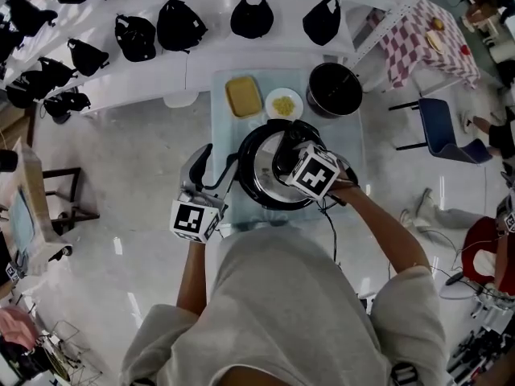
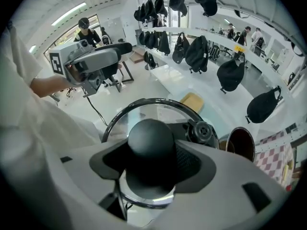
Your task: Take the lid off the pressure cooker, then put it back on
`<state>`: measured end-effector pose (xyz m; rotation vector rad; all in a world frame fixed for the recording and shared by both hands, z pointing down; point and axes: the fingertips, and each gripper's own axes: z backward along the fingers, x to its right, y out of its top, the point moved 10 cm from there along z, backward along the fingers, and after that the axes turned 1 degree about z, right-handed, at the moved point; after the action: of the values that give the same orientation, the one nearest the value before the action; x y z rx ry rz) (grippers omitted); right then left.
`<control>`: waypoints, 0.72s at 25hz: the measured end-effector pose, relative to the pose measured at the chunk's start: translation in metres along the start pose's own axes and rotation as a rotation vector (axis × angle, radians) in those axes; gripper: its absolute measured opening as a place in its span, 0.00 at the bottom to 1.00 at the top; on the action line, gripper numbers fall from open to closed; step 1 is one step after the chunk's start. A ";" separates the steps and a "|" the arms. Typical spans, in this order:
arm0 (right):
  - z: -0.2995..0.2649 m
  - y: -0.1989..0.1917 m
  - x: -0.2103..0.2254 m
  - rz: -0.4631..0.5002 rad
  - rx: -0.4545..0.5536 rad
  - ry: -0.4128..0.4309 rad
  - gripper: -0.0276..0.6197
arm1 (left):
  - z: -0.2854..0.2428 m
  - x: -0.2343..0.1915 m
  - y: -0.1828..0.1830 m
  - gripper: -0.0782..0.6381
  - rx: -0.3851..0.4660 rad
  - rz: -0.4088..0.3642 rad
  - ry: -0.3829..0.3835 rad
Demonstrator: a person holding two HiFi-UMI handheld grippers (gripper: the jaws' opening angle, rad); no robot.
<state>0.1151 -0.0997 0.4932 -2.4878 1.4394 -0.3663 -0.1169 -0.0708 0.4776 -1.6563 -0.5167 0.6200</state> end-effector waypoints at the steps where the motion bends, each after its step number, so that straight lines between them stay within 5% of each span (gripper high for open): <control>1: -0.002 0.003 0.001 -0.002 0.003 0.002 0.46 | 0.000 -0.001 -0.001 0.45 -0.001 0.001 -0.001; 12: -0.040 0.010 0.007 -0.009 -0.049 -0.047 0.46 | 0.002 -0.015 0.000 0.45 -0.006 -0.001 0.009; 18: -0.035 0.018 0.006 -0.015 -0.081 0.007 0.47 | 0.003 -0.020 -0.002 0.44 -0.005 0.010 0.016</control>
<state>0.0917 -0.1160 0.5208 -2.5646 1.4667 -0.3270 -0.1339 -0.0807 0.4811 -1.6684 -0.4994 0.6124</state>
